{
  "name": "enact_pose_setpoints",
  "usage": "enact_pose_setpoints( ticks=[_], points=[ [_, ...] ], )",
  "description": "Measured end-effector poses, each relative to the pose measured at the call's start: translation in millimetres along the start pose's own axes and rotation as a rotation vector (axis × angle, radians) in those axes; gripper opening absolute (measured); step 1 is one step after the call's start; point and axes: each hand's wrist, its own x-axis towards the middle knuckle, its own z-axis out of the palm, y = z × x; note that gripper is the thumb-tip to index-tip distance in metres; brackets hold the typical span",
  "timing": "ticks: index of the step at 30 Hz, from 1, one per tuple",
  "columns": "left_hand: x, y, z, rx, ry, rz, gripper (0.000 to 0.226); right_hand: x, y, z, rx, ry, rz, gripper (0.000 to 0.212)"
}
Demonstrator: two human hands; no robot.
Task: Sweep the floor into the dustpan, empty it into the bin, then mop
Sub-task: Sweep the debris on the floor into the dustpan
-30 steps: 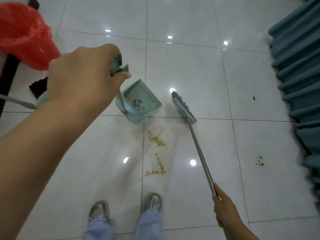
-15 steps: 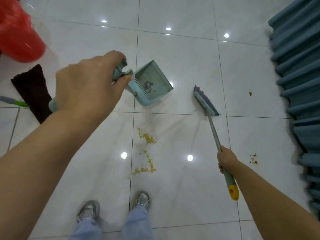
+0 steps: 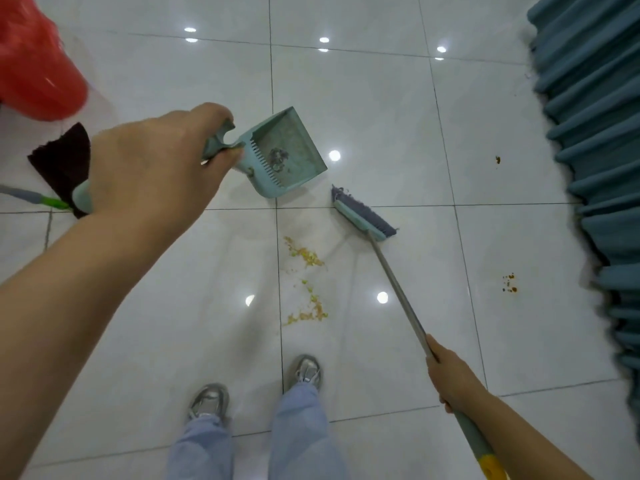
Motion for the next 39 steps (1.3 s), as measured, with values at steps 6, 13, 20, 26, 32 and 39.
enact_pose_setpoints(
  ticks=[6, 13, 20, 26, 32, 39],
  points=[
    [-42.1, -48.6, -35.7, 0.02, -0.004, 0.021, 0.03, -80.1, -2.2, 95.5, -0.049, -0.034, 0.02, 0.05],
    [-85.5, -85.2, -84.2, 0.014, -0.067, -0.042, 0.031, -174.0, -6.9, 163.1, -0.118, -0.086, 0.042, 0.049],
    [-111.3, -115.3, -133.5, 0.003, -0.139, -0.166, 0.033, -206.1, -55.7, 165.5, -0.139, -0.008, -0.035, 0.049],
    [-123.5, -130.9, -155.5, 0.011, -0.165, -0.203, 0.033, -187.4, -118.2, 165.5, -0.23, -0.056, -0.048, 0.054],
    [-137.0, -125.7, -171.1, 0.029, -0.184, -0.239, 0.032, -223.9, -68.2, 185.5, -0.328, -0.097, -0.033, 0.058],
    [-160.9, -114.0, -179.7, 0.003, -0.134, -0.323, 0.032, -241.1, 26.2, 175.3, -0.164, -0.088, 0.007, 0.05]
  ],
)
